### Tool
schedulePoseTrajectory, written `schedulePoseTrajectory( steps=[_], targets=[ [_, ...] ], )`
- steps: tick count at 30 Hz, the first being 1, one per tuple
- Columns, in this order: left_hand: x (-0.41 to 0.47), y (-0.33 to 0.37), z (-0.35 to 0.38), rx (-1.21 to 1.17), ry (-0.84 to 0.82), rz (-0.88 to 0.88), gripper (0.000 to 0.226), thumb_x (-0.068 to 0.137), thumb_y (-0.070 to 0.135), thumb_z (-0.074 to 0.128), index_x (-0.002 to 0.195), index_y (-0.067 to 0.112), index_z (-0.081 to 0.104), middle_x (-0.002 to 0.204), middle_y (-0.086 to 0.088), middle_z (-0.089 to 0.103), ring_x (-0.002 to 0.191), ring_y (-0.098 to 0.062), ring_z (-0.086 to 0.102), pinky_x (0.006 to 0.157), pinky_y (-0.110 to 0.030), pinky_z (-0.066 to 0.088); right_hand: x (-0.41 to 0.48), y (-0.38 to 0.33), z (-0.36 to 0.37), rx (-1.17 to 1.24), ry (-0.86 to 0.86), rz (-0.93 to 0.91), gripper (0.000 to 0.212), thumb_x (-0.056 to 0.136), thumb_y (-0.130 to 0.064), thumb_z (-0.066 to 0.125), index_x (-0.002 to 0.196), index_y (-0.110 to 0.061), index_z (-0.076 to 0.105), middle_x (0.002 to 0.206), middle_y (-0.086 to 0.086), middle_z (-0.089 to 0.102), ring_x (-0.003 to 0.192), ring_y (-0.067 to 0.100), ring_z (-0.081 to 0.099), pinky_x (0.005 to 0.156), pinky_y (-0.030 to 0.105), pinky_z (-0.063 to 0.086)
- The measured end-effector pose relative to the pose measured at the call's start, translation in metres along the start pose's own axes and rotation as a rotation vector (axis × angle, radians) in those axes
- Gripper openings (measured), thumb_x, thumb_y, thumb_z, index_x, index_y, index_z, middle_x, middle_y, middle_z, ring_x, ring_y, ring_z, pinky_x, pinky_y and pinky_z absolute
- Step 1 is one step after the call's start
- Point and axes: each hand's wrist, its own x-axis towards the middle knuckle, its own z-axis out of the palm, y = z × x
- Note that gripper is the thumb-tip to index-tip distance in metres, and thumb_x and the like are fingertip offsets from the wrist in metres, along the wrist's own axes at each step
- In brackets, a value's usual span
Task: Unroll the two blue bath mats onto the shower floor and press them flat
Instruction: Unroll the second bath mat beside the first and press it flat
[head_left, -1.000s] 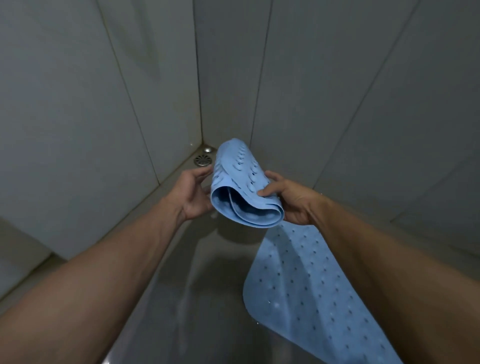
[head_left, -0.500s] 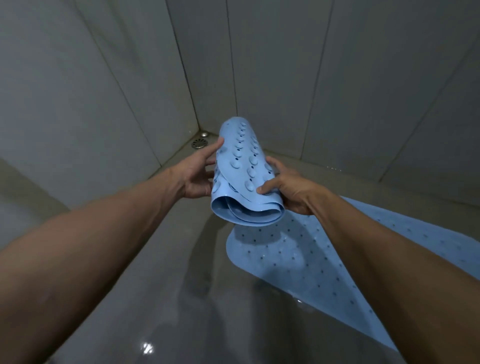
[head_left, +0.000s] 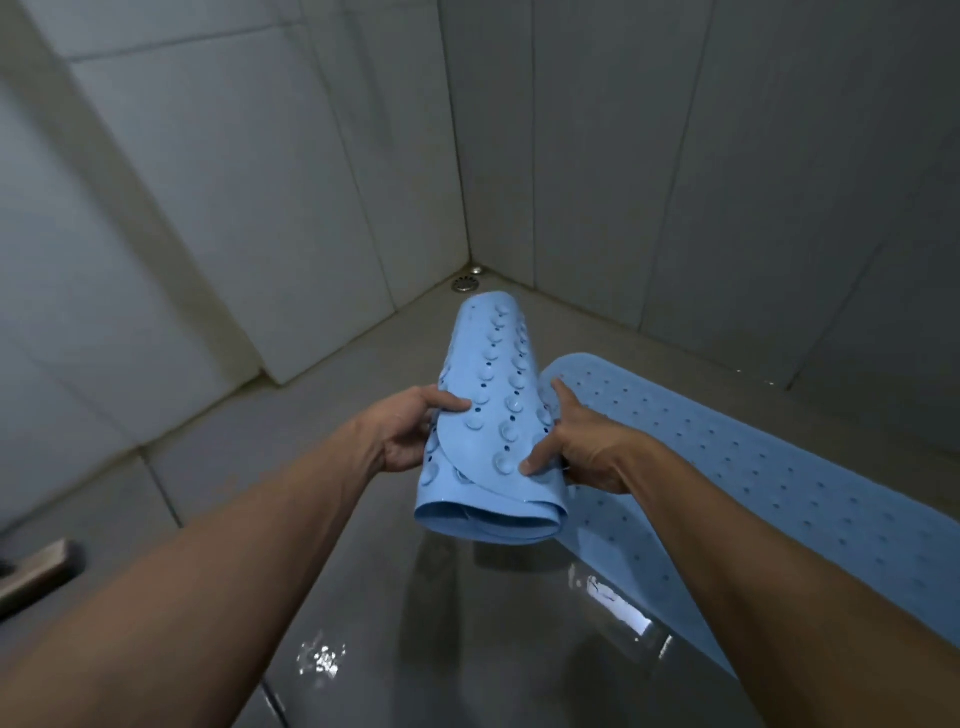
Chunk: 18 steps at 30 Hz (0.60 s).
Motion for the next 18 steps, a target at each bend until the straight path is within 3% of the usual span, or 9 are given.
schedulePoseTrajectory(
  steps=[3,7,10,14,16,18],
  targets=[
    [-0.014,-0.003,0.001,-0.016,-0.024,0.028,0.057,0.081,-0.004,0.065,0.136,0.009,0.055,0.131,-0.023,0.062,0.122,-0.042,0.058,0.102,-0.057,0.046,-0.019,-0.005,0.003,-0.027,-0.021,-0.002,0.129,0.070,0.023,0.068,0.155,-0.040,-0.004,0.147,0.002,0.044,0.108,0.033,0.059,0.068,0.041,0.059],
    [-0.028,-0.003,0.003,-0.025,-0.008,0.057,0.059,0.082,-0.008,0.063,0.137,0.011,0.055,0.131,-0.022,0.062,0.121,-0.042,0.059,0.098,-0.057,0.049,-0.030,-0.005,0.010,-0.037,-0.020,-0.011,0.118,0.068,0.027,0.065,0.154,-0.037,0.014,0.109,-0.005,0.057,0.100,0.029,0.061,0.072,0.043,0.059],
    [-0.034,-0.003,0.000,-0.012,-0.009,0.054,0.063,0.078,-0.011,0.065,0.137,0.009,0.054,0.130,-0.023,0.062,0.119,-0.043,0.060,0.098,-0.058,0.049,-0.036,-0.001,0.019,0.005,-0.025,-0.018,0.098,0.065,0.027,0.065,0.141,-0.029,0.038,0.118,0.006,0.064,0.106,0.034,0.063,0.083,0.051,0.059],
    [-0.033,-0.014,-0.009,0.025,-0.059,0.020,0.062,0.079,-0.013,0.063,0.136,0.008,0.054,0.129,-0.023,0.063,0.118,-0.043,0.060,0.099,-0.059,0.048,-0.043,0.019,0.035,0.092,-0.005,0.033,0.089,0.069,0.023,0.066,0.133,-0.033,0.040,0.119,0.010,0.062,0.106,0.036,0.062,0.090,0.056,0.054],
    [-0.031,-0.029,-0.018,0.033,-0.078,-0.007,0.067,0.076,-0.013,0.067,0.137,0.010,0.054,0.129,-0.022,0.063,0.118,-0.043,0.061,0.101,-0.059,0.046,-0.045,0.034,0.049,0.189,0.042,0.058,0.071,0.078,0.016,0.063,0.130,-0.028,0.043,0.114,0.011,0.063,0.101,0.034,0.064,0.087,0.054,0.055],
    [-0.030,-0.047,-0.029,0.052,-0.088,-0.045,0.075,0.069,-0.011,0.072,0.138,0.011,0.052,0.129,-0.021,0.064,0.116,-0.043,0.062,0.100,-0.060,0.047,-0.047,0.054,0.064,0.269,0.084,0.069,0.042,0.087,0.005,0.061,0.119,-0.021,0.053,0.105,0.010,0.068,0.088,0.029,0.068,0.071,0.045,0.057]
  ],
)
